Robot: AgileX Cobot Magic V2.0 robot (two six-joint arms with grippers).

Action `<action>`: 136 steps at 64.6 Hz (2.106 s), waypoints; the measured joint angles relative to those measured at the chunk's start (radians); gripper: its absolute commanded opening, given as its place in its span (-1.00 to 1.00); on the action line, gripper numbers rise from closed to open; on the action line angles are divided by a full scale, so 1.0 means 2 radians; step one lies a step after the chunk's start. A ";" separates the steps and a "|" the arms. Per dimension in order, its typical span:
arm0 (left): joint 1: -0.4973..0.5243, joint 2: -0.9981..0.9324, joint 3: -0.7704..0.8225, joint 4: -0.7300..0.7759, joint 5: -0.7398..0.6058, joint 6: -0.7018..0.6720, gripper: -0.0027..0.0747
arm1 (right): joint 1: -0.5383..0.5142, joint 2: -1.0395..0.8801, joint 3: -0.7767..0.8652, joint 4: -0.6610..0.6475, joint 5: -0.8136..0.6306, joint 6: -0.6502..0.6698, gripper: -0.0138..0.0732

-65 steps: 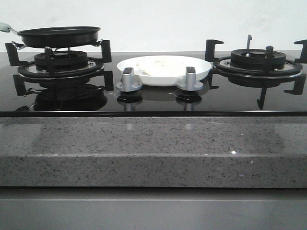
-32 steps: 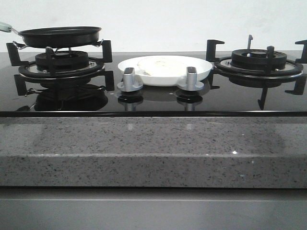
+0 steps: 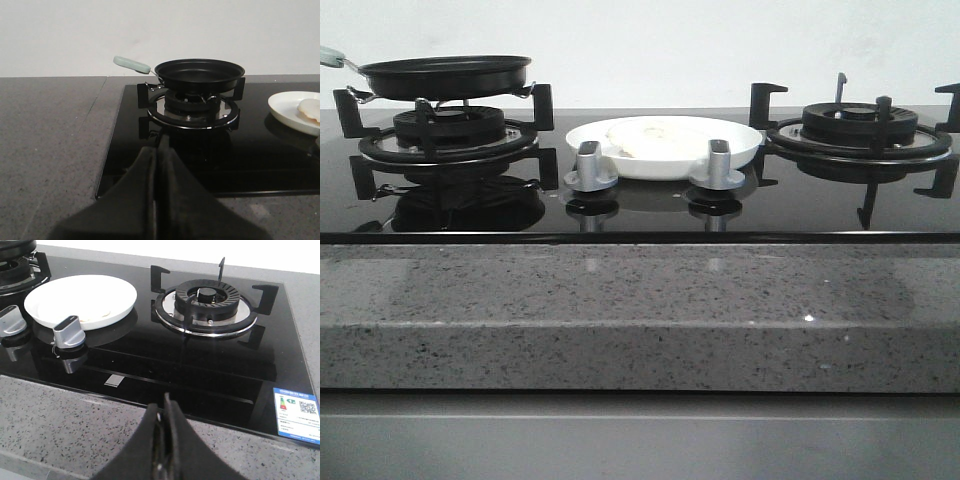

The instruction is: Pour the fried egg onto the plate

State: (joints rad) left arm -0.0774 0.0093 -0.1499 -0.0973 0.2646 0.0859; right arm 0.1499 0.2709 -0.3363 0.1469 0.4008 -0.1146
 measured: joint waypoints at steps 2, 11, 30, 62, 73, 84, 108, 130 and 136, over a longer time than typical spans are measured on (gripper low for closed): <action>0.000 -0.005 0.010 0.000 -0.001 0.000 -0.98 | 0.000 0.000 0.000 0.000 0.000 0.000 -0.84; 0.006 -0.008 0.052 0.001 -0.003 0.000 -0.98 | 0.000 0.000 0.000 0.000 -0.001 0.000 -0.84; 0.047 -0.008 0.078 -0.009 -0.042 0.000 -0.98 | 0.000 0.000 0.000 0.000 -0.001 0.000 -0.84; 0.047 -0.008 0.078 -0.011 -0.044 0.000 -0.98 | 0.000 0.000 0.000 0.000 -0.001 0.000 -0.84; 0.047 -0.008 0.078 -0.011 -0.044 0.000 -0.98 | 0.000 0.000 0.000 0.000 -0.001 0.000 -0.84; 0.047 -0.008 0.078 -0.011 -0.044 0.000 -0.98 | 0.000 0.000 0.000 0.000 -0.001 0.000 -0.84; 0.047 -0.008 0.078 -0.011 -0.044 0.000 -0.98 | -0.059 -0.098 0.118 0.000 -0.118 0.000 -0.84; 0.047 -0.008 0.078 -0.011 -0.045 -0.001 -0.98 | -0.104 -0.140 0.181 0.000 -0.122 0.000 -0.84; 0.047 -0.008 0.078 -0.011 -0.045 -0.001 -0.98 | -0.104 -0.140 0.181 0.000 -0.123 0.000 -0.84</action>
State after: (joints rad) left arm 0.0168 -0.0058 0.0057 -0.1184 0.1753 0.0837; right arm -0.0576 -0.0100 0.0265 0.1469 0.1544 -0.1146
